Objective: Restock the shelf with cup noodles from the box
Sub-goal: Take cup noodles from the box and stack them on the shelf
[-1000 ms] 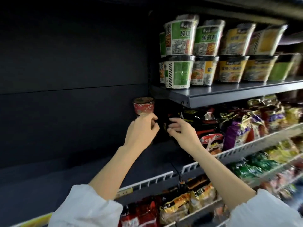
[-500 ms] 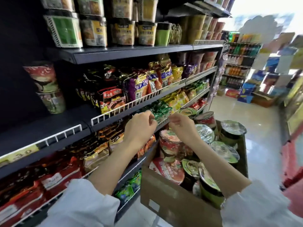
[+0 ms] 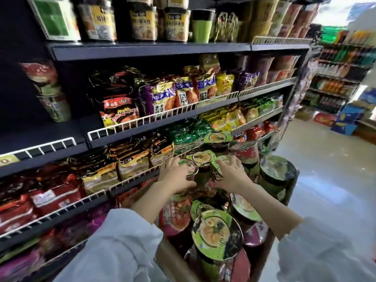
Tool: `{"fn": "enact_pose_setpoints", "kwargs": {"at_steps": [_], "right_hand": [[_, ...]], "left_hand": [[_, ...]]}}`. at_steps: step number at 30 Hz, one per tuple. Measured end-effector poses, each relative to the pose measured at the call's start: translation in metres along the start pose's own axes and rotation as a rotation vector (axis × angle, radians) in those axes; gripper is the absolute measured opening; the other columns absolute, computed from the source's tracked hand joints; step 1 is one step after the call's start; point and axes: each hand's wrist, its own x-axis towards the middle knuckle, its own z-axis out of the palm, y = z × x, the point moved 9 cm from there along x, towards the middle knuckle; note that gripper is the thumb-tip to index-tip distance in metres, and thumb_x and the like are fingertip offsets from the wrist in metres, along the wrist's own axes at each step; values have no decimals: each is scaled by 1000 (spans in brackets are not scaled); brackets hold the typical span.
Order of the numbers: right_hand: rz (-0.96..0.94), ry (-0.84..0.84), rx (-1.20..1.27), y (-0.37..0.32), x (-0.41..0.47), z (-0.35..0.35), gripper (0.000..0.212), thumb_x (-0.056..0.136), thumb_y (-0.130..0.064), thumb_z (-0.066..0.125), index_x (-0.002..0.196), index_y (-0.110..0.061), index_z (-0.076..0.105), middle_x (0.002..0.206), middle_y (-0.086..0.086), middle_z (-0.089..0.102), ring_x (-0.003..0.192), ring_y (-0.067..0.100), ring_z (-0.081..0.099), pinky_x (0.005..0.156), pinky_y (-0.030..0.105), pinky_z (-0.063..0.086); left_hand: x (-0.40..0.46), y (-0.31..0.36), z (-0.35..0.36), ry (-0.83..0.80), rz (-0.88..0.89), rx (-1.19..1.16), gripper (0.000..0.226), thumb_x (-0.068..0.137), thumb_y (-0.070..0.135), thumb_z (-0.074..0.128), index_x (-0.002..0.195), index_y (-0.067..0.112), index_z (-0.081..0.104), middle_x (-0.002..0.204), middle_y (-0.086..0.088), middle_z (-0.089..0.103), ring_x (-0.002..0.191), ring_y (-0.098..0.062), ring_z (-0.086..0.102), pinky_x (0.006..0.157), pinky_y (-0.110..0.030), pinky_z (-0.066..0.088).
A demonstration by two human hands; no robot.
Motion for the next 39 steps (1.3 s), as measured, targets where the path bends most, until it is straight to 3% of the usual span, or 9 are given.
{"fn": "enact_pose_setpoints", "kwargs": {"at_steps": [3, 5, 8, 11, 15, 21, 25, 34, 39], "right_hand": [[9, -23, 8, 13, 9, 12, 77, 81, -51, 64, 143, -31, 21, 154, 20, -16, 141, 42, -20, 110, 63, 7], [16, -2, 80, 17, 13, 16, 74, 81, -46, 67, 139, -34, 23, 154, 23, -15, 141, 44, -16, 109, 60, 17], [28, 97, 116, 22, 15, 9, 74, 76, -46, 72, 135, -32, 28, 153, 24, 1, 140, 45, 5, 103, 55, 33], [59, 153, 156, 25, 10, -1, 77, 70, -52, 73, 133, -28, 35, 143, 22, 24, 130, 42, 24, 99, 51, 35], [12, 209, 280, 6, 0, -27, 79, 71, -54, 70, 138, -28, 37, 137, 19, 30, 128, 38, 24, 100, 48, 32], [-200, 314, 501, -72, -16, -90, 71, 73, -55, 69, 134, -31, 44, 144, 11, 26, 134, 32, 20, 106, 46, 31], [-306, 343, 632, -140, -26, -118, 75, 71, -58, 70, 135, -32, 43, 146, 5, 29, 131, 26, 35, 100, 37, 38], [-506, 345, 750, -331, -11, -122, 64, 69, -48, 77, 125, -33, 52, 135, 1, 33, 124, 18, 37, 91, 22, 30], [-517, 377, 809, -417, 17, -119, 73, 55, -70, 70, 118, -34, 58, 127, -3, 50, 119, 16, 48, 96, 30, 45]], "left_hand": [[-4, -9, 9, 32, -128, -86, 76, 74, 69, 58, 136, 27, 39, 157, -13, 9, 144, -36, 6, 117, -49, 13], [-5, -13, 9, 71, -185, -123, 78, 73, 69, 58, 138, 31, 35, 156, -16, 5, 143, -39, 9, 115, -48, 18], [-1, -15, 3, 124, -219, -171, 74, 72, 67, 61, 134, 33, 38, 150, -19, 19, 137, -41, 23, 110, -47, 32], [-3, -17, -4, 180, -249, -293, 81, 68, 63, 70, 134, 27, 41, 139, -15, 31, 131, -34, 28, 107, -41, 31], [-24, -22, -27, 340, -250, -535, 79, 68, 59, 72, 133, 21, 46, 132, -7, 34, 126, -22, 32, 107, -31, 29], [-88, -65, -104, 734, -290, -760, 67, 70, 46, 77, 126, 21, 51, 131, -4, 33, 114, -10, 40, 92, -7, 28], [-135, -124, -145, 945, -345, -792, 78, 65, 43, 81, 129, 22, 42, 129, -2, 37, 114, -12, 43, 93, -16, 32], [-194, -299, -183, 1089, -357, -744, 66, 62, 35, 84, 115, 22, 47, 115, 1, 41, 106, -10, 47, 85, -15, 37], [-206, -382, -202, 1110, -338, -737, 62, 63, 33, 84, 111, 24, 46, 116, 1, 40, 102, -7, 47, 82, -12, 39]]}}
